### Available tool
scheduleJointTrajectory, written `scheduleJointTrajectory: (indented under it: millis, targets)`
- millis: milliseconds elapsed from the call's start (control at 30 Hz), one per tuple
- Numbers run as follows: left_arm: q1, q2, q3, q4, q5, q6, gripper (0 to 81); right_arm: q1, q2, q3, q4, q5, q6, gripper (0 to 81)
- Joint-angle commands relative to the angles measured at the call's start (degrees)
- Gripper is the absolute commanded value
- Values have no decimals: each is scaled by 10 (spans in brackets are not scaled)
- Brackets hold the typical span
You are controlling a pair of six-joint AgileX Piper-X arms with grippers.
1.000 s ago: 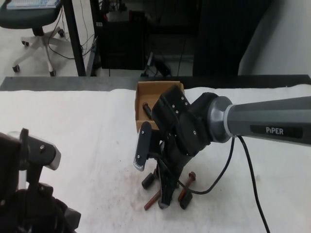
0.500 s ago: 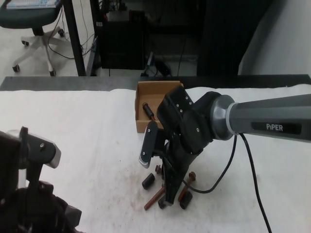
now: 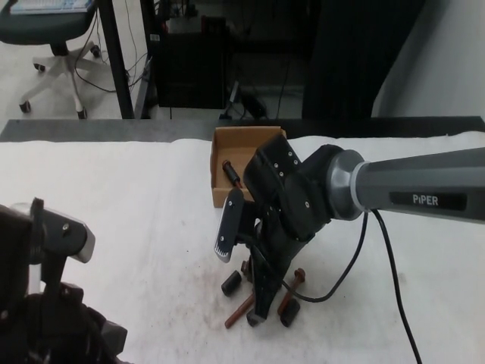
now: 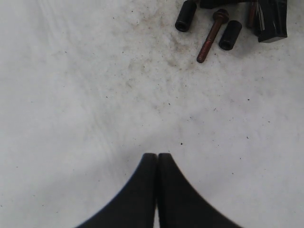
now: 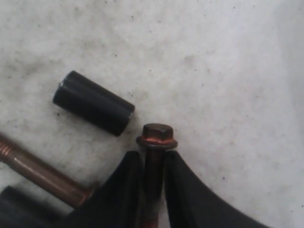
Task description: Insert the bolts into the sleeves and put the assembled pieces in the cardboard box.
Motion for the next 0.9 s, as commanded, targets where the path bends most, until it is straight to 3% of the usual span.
scheduleJointTrajectory:
  millis: [0,500,567,667,767,867]
  targets:
    - [-1,-5,1,-3,1,-4,3,0,16,-2,10,-8,2,195]
    - [-1,-5,1,-3,1,-4,3,0,21,-2,-19,-8,2,195]
    - [-1,-5,1,-3,1,-4,3,0,21,-2,-19,-8,2,150]
    - [-1,-5,1,-3,1,-4,3,0,21,-2,0,-8,2,6]
    - [-1,-5,1,-3,1,-4,3,0,21,-2,39,-8,4,8]
    - [-1,-5,1,-2,4,-4,3,0,8,-2,50,-8,61,8]
